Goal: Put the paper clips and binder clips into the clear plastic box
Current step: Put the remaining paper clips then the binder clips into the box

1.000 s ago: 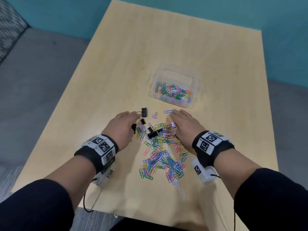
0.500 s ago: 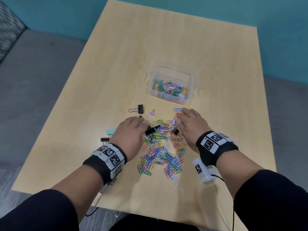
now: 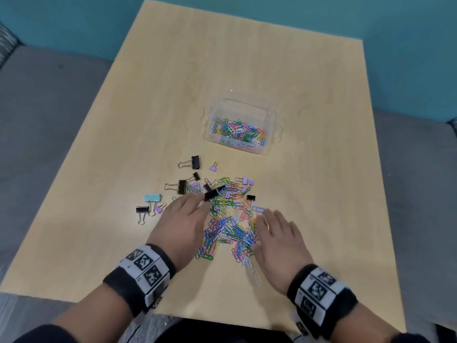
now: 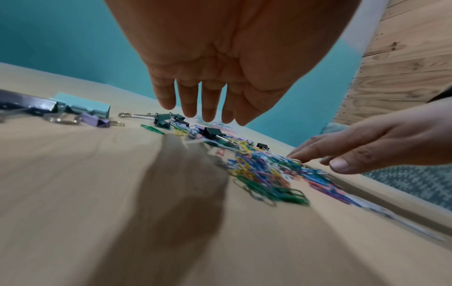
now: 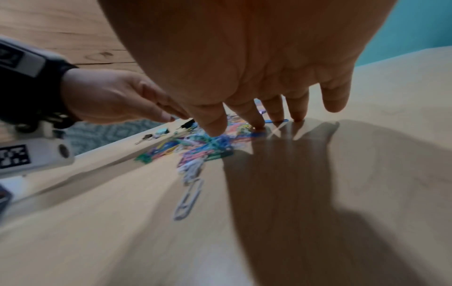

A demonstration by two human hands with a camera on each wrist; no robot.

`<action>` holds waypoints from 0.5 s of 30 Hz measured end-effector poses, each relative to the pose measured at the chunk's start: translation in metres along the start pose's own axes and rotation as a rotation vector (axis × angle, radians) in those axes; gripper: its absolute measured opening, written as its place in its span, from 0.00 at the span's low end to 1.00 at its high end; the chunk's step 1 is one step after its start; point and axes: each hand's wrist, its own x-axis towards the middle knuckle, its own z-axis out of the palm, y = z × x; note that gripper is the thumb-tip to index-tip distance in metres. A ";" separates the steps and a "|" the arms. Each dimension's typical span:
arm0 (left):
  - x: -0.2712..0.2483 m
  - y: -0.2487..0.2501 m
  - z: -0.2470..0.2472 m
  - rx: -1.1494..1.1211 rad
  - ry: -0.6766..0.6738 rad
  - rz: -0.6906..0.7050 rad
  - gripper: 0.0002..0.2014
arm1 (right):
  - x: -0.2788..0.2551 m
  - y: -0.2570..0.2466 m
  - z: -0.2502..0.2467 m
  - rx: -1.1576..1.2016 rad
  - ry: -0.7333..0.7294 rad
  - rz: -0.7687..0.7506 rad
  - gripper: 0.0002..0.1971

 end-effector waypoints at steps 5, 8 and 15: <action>-0.029 0.014 0.006 -0.037 0.012 0.032 0.22 | -0.007 -0.010 -0.009 0.085 0.102 -0.111 0.25; -0.036 0.021 0.007 -0.035 0.000 0.047 0.23 | 0.005 -0.012 -0.011 0.068 0.125 -0.164 0.25; -0.043 0.024 0.007 -0.016 0.021 0.073 0.22 | 0.016 0.005 -0.007 0.002 0.171 -0.131 0.19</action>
